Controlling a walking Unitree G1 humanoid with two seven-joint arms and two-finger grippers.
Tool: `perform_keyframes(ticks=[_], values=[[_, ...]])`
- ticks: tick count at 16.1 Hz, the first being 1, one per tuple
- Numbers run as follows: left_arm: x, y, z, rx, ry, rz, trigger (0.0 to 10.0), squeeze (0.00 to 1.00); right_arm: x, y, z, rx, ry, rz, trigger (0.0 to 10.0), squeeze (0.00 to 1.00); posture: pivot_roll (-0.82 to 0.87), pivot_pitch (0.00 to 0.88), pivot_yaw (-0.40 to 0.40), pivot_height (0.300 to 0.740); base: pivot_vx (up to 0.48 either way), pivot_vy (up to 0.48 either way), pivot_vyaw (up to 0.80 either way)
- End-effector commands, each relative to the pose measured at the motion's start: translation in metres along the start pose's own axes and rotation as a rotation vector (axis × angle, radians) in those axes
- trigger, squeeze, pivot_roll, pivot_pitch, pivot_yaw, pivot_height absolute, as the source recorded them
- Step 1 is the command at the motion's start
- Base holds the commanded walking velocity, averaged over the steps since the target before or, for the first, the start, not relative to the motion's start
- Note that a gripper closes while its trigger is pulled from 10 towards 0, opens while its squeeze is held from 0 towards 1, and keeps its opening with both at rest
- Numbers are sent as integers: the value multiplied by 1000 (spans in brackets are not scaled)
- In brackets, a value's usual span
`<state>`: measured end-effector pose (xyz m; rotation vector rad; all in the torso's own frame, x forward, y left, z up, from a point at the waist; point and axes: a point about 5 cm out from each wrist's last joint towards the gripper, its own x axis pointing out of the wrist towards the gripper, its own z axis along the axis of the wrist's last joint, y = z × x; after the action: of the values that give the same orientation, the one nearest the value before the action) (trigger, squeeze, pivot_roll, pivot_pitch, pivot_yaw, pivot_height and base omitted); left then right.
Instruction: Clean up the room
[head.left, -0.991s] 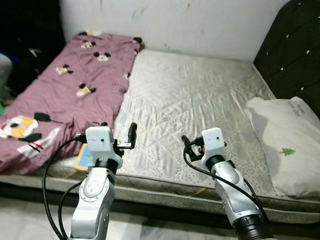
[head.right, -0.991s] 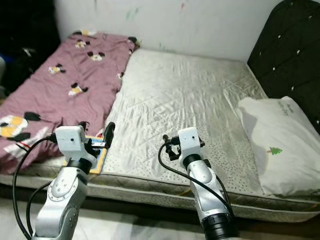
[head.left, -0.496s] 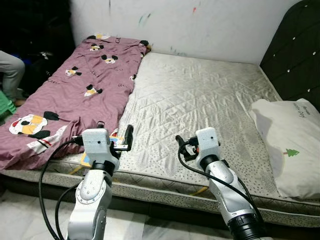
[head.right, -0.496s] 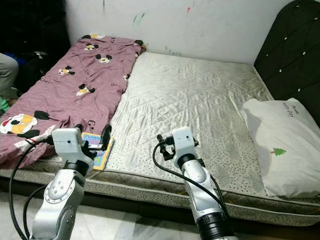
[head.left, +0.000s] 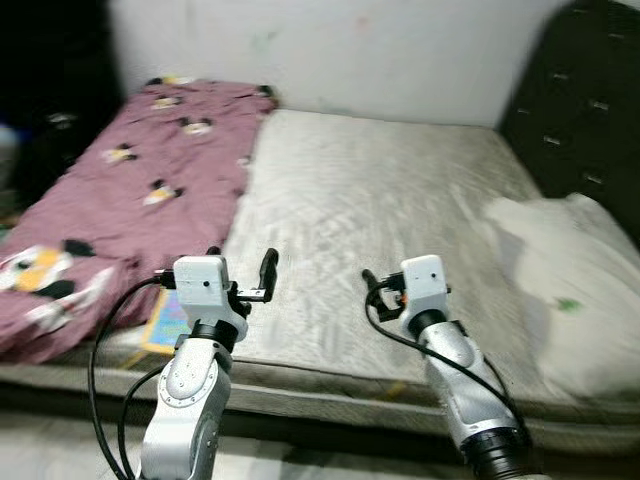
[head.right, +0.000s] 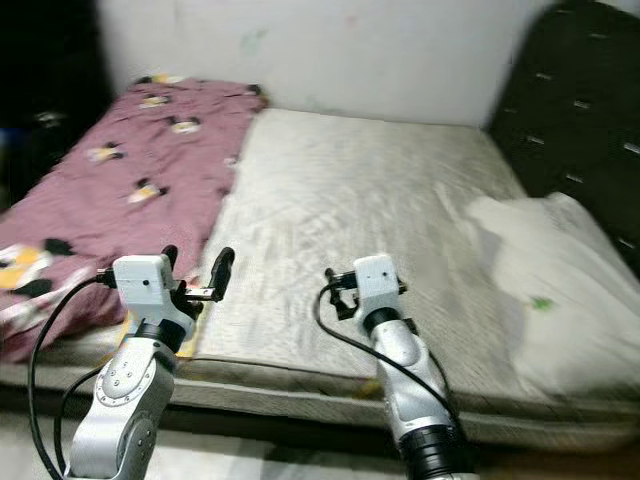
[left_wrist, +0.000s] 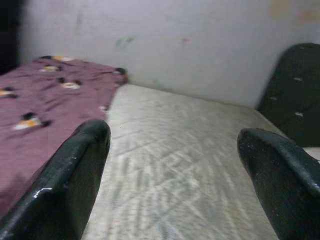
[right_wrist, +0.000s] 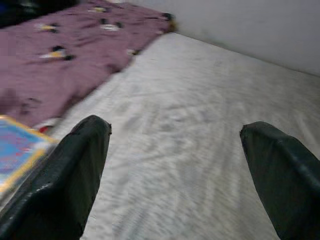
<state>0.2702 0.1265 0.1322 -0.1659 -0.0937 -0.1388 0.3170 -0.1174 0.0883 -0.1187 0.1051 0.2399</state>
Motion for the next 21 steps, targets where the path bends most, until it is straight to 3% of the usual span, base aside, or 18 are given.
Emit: perform_keyframes(ticks=[1, 9, 11, 16, 21], values=[[-1, 0, 2, -13, -11, -11, 10000, 0, 1, 0, 2, -4, -6, 3, 10000, 0, 27, 1, -46, 740, 259, 0, 0], [0, 1, 0, 13, 2, -5, 10000, 0, 2, -2, 1, -5, -1, -3, 10000, 0, 29, 0, -46, 740, 450, 0, 0], [1, 3, -3, 68, 21, 52, 10000, 0, 3, -3, 1, -11, 2, -5, 10000, 0, 29, 0, -46, 740, 0, 0, 0], [1, 7, -4, 84, 20, 83, 10000, 0, 4, -11, 0, -25, 12, -19, 10000, 0, 31, 0, -49, 740, 0, 0, 0], [-2, 12, -9, 40, 62, 122, 10000, 0, 3, -15, 0, -22, 20, -34, 10000, 0, 32, 0, -45, 740, 0, 0, -160]])
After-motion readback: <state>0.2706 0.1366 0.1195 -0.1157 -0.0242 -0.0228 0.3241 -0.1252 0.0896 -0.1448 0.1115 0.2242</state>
